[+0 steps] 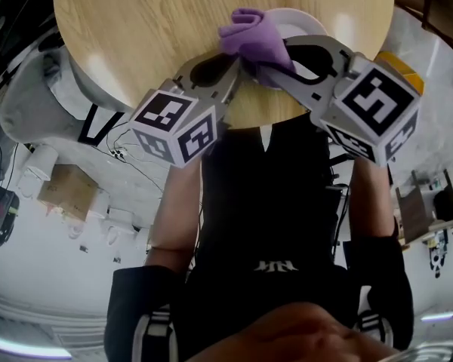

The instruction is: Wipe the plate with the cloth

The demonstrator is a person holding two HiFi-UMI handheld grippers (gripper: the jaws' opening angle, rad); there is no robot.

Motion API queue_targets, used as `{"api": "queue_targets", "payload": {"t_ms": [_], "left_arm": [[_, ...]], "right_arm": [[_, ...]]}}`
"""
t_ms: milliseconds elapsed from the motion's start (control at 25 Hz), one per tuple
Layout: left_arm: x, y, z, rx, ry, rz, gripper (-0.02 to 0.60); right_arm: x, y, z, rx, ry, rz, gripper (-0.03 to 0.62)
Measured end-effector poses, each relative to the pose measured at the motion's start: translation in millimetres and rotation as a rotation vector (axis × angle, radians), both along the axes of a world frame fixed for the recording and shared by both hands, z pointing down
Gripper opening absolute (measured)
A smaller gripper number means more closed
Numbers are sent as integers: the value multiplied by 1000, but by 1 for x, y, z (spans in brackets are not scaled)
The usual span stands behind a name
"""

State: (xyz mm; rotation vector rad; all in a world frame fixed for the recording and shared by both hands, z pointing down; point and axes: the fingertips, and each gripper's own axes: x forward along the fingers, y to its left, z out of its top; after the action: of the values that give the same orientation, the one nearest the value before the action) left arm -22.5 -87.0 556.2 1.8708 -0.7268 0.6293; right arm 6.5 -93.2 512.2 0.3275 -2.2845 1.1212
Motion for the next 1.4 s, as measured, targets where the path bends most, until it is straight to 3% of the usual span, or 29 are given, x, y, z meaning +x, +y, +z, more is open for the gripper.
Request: {"api": "queue_targets", "payload": {"t_ms": [120, 280, 560, 680, 800, 1000, 1160, 1280, 1400], "left_arm": [[0, 0, 0, 9, -1, -6, 44], [-2, 2, -1, 21, -3, -5, 44], [-1, 2, -1, 23, 3, -6, 44], [0, 2, -3, 28, 11, -7, 44], [1, 1, -4, 39, 11, -6, 44], [1, 3, -8, 46, 5, -14, 41], [-1, 6, -6, 41, -8, -11, 41], [-4, 4, -3, 47, -13, -7, 44], [-4, 5, -2, 46, -9, 0, 44]], "right_arm": [[-8, 4, 14, 20, 59, -57, 95], [15, 4, 27, 58, 162, -75, 95], [91, 1, 24, 69, 270, 47, 95], [106, 1, 19, 109, 294, 79, 95], [84, 2, 7, 148, 238, 67, 94], [7, 21, -2, 14, 16, 11, 94], [1, 25, 17, 44, 82, -48, 94], [26, 21, 25, 55, 146, -44, 94], [65, 15, 25, 63, 199, 20, 94]]}}
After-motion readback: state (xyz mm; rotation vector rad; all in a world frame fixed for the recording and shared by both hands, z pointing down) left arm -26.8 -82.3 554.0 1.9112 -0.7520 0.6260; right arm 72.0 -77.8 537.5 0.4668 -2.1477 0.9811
